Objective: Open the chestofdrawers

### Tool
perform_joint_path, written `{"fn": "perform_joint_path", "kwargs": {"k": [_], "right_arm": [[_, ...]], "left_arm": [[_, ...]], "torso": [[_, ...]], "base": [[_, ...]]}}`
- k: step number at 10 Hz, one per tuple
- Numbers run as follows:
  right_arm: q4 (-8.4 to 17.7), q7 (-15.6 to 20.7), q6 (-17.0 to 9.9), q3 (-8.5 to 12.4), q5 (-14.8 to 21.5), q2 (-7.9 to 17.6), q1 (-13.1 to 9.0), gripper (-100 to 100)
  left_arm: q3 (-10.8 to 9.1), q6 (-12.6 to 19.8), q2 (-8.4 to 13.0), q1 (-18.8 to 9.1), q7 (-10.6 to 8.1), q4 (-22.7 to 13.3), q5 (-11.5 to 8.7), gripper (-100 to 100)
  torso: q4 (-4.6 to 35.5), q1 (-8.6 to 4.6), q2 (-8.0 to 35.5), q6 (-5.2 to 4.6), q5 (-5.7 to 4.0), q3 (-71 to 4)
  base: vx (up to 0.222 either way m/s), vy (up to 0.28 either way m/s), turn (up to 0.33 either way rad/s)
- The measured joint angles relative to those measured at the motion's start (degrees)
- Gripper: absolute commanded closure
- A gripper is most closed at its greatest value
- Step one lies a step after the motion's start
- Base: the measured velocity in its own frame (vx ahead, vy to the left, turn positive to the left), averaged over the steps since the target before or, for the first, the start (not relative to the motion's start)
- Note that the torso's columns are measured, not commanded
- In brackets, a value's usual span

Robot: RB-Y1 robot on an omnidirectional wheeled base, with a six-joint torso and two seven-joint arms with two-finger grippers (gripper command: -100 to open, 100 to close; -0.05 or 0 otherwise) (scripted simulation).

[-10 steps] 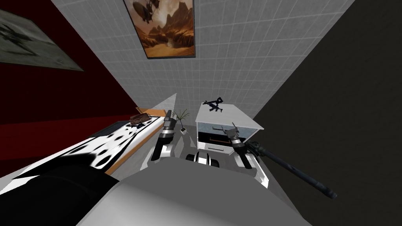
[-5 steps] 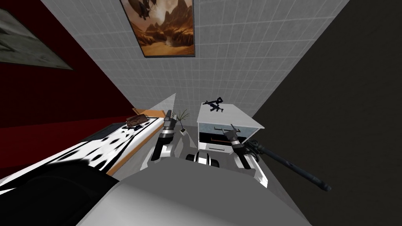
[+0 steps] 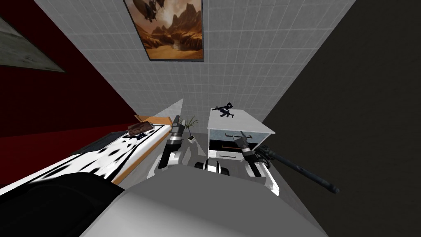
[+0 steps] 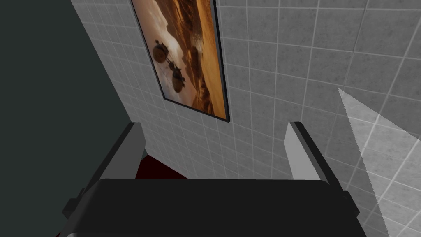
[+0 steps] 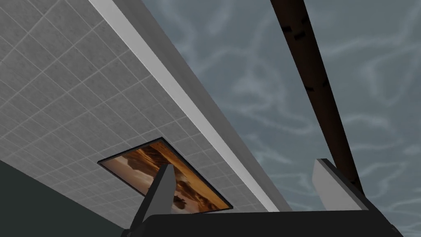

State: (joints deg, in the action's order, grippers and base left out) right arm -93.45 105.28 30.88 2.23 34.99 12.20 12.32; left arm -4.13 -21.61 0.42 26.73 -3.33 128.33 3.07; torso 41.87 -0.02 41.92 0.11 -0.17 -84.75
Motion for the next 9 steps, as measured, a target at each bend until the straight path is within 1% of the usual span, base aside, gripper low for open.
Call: {"fn": "perform_joint_path", "kwargs": {"k": [1, 3, 4, 6, 8, 9], "right_arm": [[0.20, 1.04, -0.01, 0.27, 0.38, -0.12, 0.09, -100], [2.81, 4.41, 0.66, 0.97, 2.02, -1.58, -0.64, -100], [2.56, 5.19, 0.06, 0.92, 2.59, -1.45, -0.29, -100], [2.96, 7.17, -0.89, 0.90, 3.87, -2.66, -0.10, -100], [4.42, 8.59, -0.24, 1.30, 4.33, -3.64, -0.43, -100], [4.91, 9.74, -0.41, 1.50, 5.04, -4.80, -0.37, -100]], "left_arm": [[0.00, 0.00, 0.00, 0.00, 0.00, 0.00, 0.00, 0], [0.00, 0.00, 0.00, 0.00, 0.00, 0.00, 0.00, 0], [0.00, 0.00, 0.00, 0.00, 0.00, 0.00, 0.00, 0], [0.00, 0.00, 0.01, 0.00, 0.00, 0.00, 0.00, 0], [0.00, 0.00, 0.01, 0.00, 0.00, 0.00, 0.00, 0], [0.00, 0.00, 0.00, 0.00, 0.00, 0.00, 0.00, 0]], "torso": [[-0.13, -0.03, -0.14, 0.07, -0.06, -0.08], [-0.39, -0.03, -0.44, 0.04, -0.15, -0.24], [-0.28, -0.09, -0.37, 0.10, -0.13, -0.22], [-0.24, -0.02, -0.26, 0.20, -0.14, -0.14], [-0.23, 0.04, -0.21, 0.13, -0.12, -0.10], [-0.25, 0.18, -0.18, 0.18, -0.11, -0.09]], "base": [[0.003, 0.060, -0.070], [0.004, 0.076, -0.067], [-0.001, 0.061, -0.063], [0.008, 0.024, -0.013], [-0.003, 0.039, -0.061], [-0.005, 0.039, -0.045]]}}
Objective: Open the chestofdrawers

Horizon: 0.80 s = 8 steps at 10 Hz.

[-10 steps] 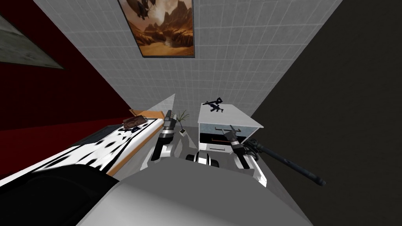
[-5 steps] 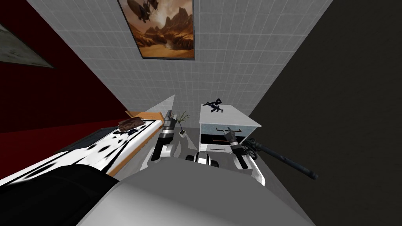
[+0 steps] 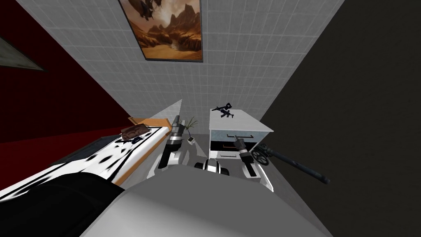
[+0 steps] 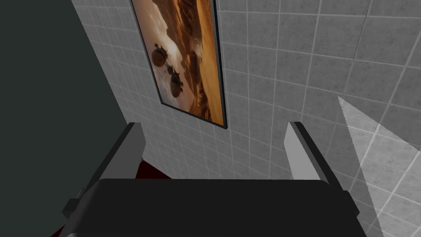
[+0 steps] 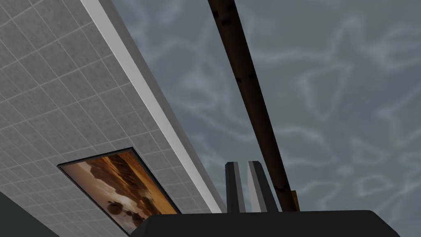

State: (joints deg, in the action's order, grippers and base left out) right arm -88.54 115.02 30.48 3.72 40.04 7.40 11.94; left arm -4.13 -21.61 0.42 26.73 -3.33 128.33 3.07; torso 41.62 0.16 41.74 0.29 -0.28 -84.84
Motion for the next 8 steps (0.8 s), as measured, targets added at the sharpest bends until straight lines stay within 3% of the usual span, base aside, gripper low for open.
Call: {"fn": "perform_joint_path", "kwargs": {"k": [1, 3, 4, 5, 7, 8], "right_arm": [[1.57, 1.02, 0.47, 0.56, 0.12, -0.65, -0.79, -100], [1.17, 2.84, 0.04, 0.88, 1.17, -3.56, -0.17, -100], [2.22, 4.02, 0.32, 1.50, 1.45, -5.42, -0.84, -100], [1.58, 4.31, 0.01, 1.01, 1.96, -6.94, 0.00, -100], [3.04, 4.43, -0.44, 0.11, 2.55, -9.25, 0.20, -100], [3.00, 4.46, -0.53, 0.02, 2.60, -9.42, 0.25, -100]], "left_arm": [[0.00, 0.00, 0.00, 0.00, 0.00, 0.00, 0.00, 0], [0.00, 0.00, 0.00, 0.00, 0.00, 0.00, 0.00, 0], [0.00, 0.00, 0.00, 0.00, 0.00, 0.00, 0.00, 0], [0.00, 0.00, 0.00, -0.01, 0.00, 0.00, 0.00, 0], [0.00, 0.00, 0.00, 0.00, 0.00, 0.01, 0.00, 0], [0.00, 0.00, 0.00, 0.00, 0.00, 0.00, 0.00, 0]], "torso": [[-0.06, -0.05, -0.08, 0.08, -0.04, -0.03], [-0.32, 0.28, -0.28, 0.42, -0.14, -0.14], [-0.50, 0.47, -0.38, 0.63, -0.20, -0.18], [-0.35, 0.49, -0.36, 0.49, -0.09, -0.20], [0.49, -0.04, 0.25, -0.21, 0.26, 0.09], [0.64, -0.29, 0.56, -0.28, 0.23, 0.28]], "base": [[0.012, 0.019, -0.064], [0.004, 0.025, -0.071], [-0.027, 0.026, 0.002], [-0.022, 0.054, 0.090], [0.015, 0.037, 0.015], [0.044, 0.009, 0.048]]}}
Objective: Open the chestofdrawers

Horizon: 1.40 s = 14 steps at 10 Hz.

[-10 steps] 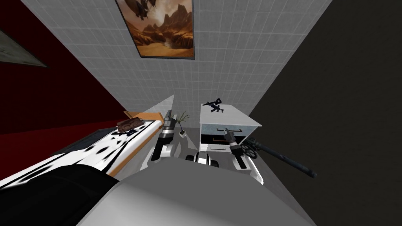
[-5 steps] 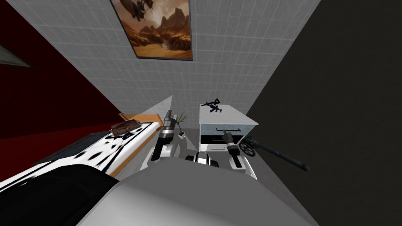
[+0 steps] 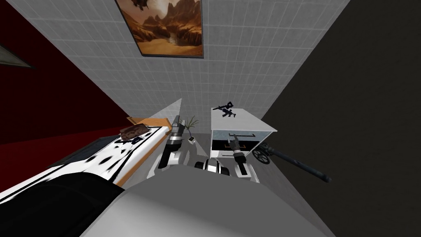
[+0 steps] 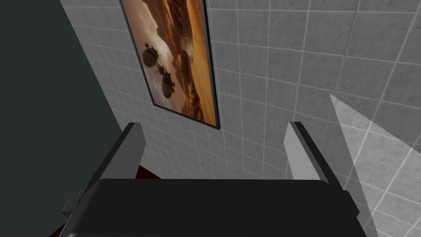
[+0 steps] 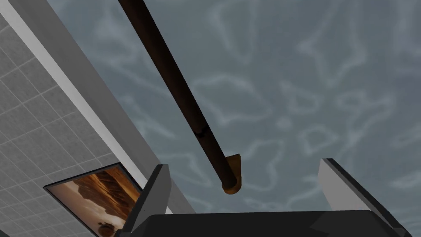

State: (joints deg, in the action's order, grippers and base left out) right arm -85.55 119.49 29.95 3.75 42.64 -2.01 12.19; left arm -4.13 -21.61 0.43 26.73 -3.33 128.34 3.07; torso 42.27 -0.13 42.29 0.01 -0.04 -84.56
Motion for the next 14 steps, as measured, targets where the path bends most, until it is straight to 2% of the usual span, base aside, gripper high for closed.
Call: {"fn": "perform_joint_path", "kwargs": {"k": [2, 3, 4, 5, 8, 10, 11, 14], "right_arm": [[-0.61, -0.48, -1.48, -0.22, 0.30, 0.24, -0.86, -100], [-0.70, -0.62, -1.74, -0.26, 0.32, 0.27, -0.90, 100], [-0.56, -0.44, -0.98, -0.17, 0.14, 0.22, -0.27, 100], [-1.08, -0.37, -0.53, 0.06, -0.01, 0.27, -0.58, 100], [-1.69, -1.17, -1.56, -0.29, 0.30, 0.90, -0.71, 100], [-1.57, -1.56, -2.15, -0.47, 0.48, 1.19, -0.69, 100], [-2.41, -2.09, -1.41, -0.11, 0.90, 1.16, 0.49, 100], [-6.88, -5.18, 2.86, 1.77, 3.22, 0.51, 6.53, 100]], "left_arm": [[0.00, 0.00, 0.00, 0.00, 0.00, 0.00, 0.00, 0], [0.00, 0.00, 0.00, 0.00, 0.00, 0.00, 0.00, 0], [0.00, 0.00, 0.00, -0.01, 0.00, 0.00, 0.00, 0], [0.00, 0.01, 0.00, -0.01, 0.00, -0.01, 0.00, 0], [0.00, 0.01, 0.00, -0.03, 0.00, -0.01, 0.00, 0], [0.00, 0.01, 0.00, -0.01, 0.00, -0.01, 0.00, 0], [0.00, 0.00, 0.00, 0.00, 0.00, 0.00, 0.00, 0], [0.00, 0.00, 0.00, 0.00, 0.00, 0.00, 0.00, 0]], "torso": [[0.02, 0.06, 0.01, -0.01, 0.02, 0.00], [0.03, 0.10, 0.08, -0.02, 0.04, 0.04], [0.06, 0.10, 0.24, -0.02, 0.03, 0.13], [-0.35, 0.12, -0.15, 0.18, -0.15, -0.02], [-0.26, 0.25, -0.12, 0.19, -0.09, -0.04], [-0.19, 0.24, -0.54, 0.12, 0.00, -0.31], [-0.19, 0.22, -0.55, 0.00, 0.03, -0.34], [-0.19, 0.11, -0.23, 0.05, -0.07, -0.12]], "base": [[0.044, 0.011, 0.022], [-0.038, -0.003, -0.063], [-0.015, -0.015, -0.050], [-0.133, -0.013, 0.002], [-0.191, -0.018, -0.001], [-0.054, -0.004, 0.002], [0.007, 0.031, -0.007], [0.030, 0.042, -0.004]]}}
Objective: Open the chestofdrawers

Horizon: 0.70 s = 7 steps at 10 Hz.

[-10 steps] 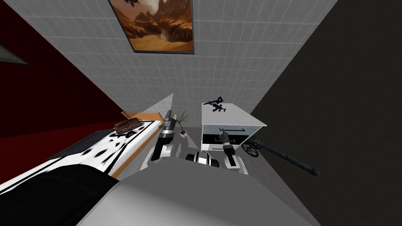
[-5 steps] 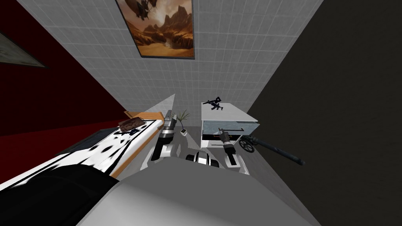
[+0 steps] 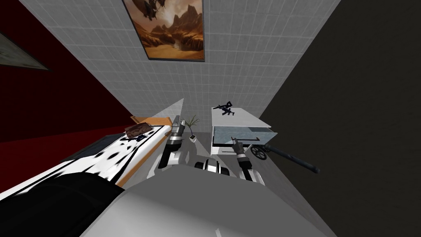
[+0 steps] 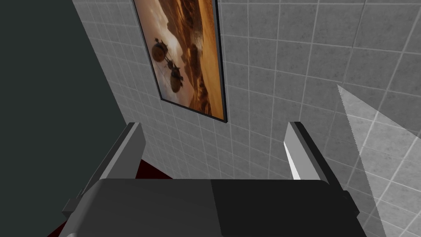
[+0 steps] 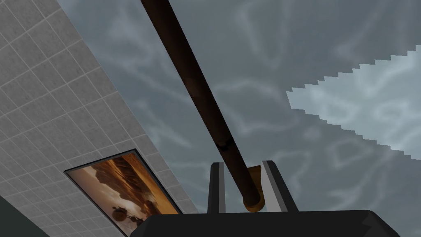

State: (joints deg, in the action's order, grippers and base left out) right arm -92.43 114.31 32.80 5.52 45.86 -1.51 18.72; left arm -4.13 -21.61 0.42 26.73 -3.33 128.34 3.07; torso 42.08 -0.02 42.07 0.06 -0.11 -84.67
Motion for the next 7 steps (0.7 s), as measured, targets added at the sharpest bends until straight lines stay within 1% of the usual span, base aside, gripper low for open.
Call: {"fn": "perform_joint_path", "kwargs": {"k": [1, 2, 3, 6, 7], "right_arm": [[-1.31, -1.37, 1.25, 0.71, 0.81, 0.03, 1.74, 100], [-2.10, -2.07, 1.99, 1.06, 1.18, -0.05, 2.98, 100], [-2.83, -2.51, 3.29, 1.65, 1.59, -0.39, 4.56, 100], [-6.75, -5.73, 7.26, 3.65, 3.96, -0.90, 10.26, 100], [-7.18, -6.41, 7.96, 4.08, 4.31, -0.90, 11.12, 100]], "left_arm": [[0.00, 0.00, 0.00, 0.00, 0.00, 0.00, 0.00, 0], [0.00, 0.00, 0.00, 0.00, 0.00, 0.00, 0.00, 0], [0.00, 0.00, 0.00, -0.01, 0.00, 0.00, 0.00, 0], [0.00, 0.00, 0.00, 0.00, 0.00, 0.00, 0.00, 0], [0.00, 0.00, 0.00, 0.00, 0.00, 0.00, 0.00, 0]], "torso": [[0.03, -0.04, 0.07, -0.01, 0.00, 0.04], [0.00, -0.10, 0.09, 0.02, -0.05, 0.07], [-0.10, -0.11, 0.02, 0.00, -0.10, 0.05], [-0.04, 0.07, -0.04, 0.06, -0.02, -0.01], [-0.08, 0.05, -0.07, 0.11, -0.07, 0.00]], "base": [[0.016, 0.020, -0.007], [0.014, 0.013, 0.005], [0.008, 0.026, 0.001], [0.015, 0.030, -0.007], [0.014, 0.013, 0.005]]}}
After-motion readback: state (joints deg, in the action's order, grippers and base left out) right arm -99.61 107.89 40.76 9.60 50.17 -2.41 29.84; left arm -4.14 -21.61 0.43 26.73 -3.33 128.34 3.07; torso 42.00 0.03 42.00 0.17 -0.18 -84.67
